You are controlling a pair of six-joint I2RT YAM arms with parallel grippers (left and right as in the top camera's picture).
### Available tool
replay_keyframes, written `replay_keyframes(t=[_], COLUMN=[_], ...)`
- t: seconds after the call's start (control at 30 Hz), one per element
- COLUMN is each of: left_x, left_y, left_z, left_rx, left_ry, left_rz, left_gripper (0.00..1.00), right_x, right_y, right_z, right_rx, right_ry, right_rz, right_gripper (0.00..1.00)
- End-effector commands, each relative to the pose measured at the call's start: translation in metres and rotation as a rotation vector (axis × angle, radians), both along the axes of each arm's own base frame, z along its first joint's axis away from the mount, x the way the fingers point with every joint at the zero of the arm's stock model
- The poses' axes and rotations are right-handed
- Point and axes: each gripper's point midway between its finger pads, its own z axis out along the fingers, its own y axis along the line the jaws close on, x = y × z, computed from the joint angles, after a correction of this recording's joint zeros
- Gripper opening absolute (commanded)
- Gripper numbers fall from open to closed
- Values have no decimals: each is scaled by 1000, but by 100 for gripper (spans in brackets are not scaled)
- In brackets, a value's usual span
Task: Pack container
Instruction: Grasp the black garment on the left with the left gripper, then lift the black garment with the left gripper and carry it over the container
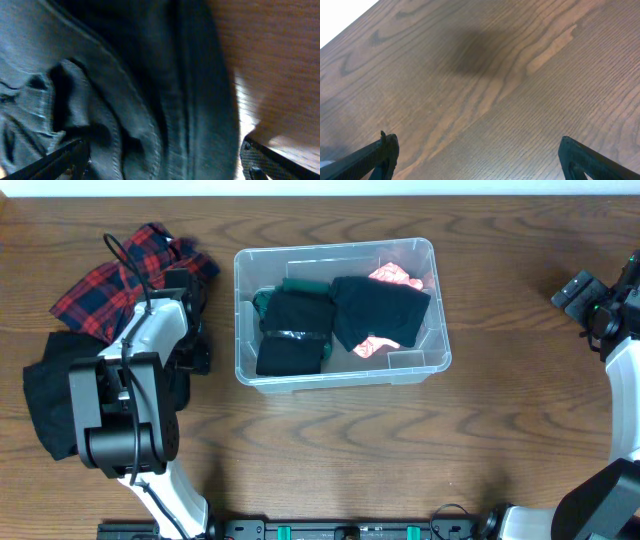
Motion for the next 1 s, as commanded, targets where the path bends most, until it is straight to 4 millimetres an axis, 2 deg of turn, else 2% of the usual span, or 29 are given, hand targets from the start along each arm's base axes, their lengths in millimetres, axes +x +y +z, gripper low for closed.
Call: replay_keyframes(t=[0.0, 0.07, 0.13, 0.17, 0.27, 0.37, 0.4, 0.53, 0.73, 0.97], left_x=[-9, -11, -11, -12, -14, -17, -18, -17, -15, -8], left_y=[16, 25, 33, 36, 42, 41, 41, 39, 37, 14], left_z=[-15, -13, -9, -6, 0, 2, 4, 21, 91, 163], left_rx=[87, 151, 213, 237, 288, 291, 293, 283, 289, 99], left_ry=[76, 79, 70, 63, 49, 43, 37, 19, -43, -189], left_rz=[6, 28, 51, 62, 95, 126, 143, 203, 335, 379], left_gripper=[98, 100, 92, 80, 36, 10, 6, 6, 6, 6], right_x=[2, 2, 2, 2, 2, 2, 2, 2, 2, 2], right_y=[-4, -4, -4, -4, -4, -4, -4, -4, -4, -4], right_z=[4, 4, 4, 4, 4, 4, 4, 4, 4, 4], right_rx=[-4, -4, -4, -4, -4, -4, -4, -4, -4, -4], right_ry=[-10, -10, -10, -10, -10, -10, -10, -10, -10, -10], right_rz=[-19, -19, -19, -19, -19, -19, -19, -19, -19, -19], right_gripper=[99, 99, 99, 99, 99, 99, 99, 99, 99, 99])
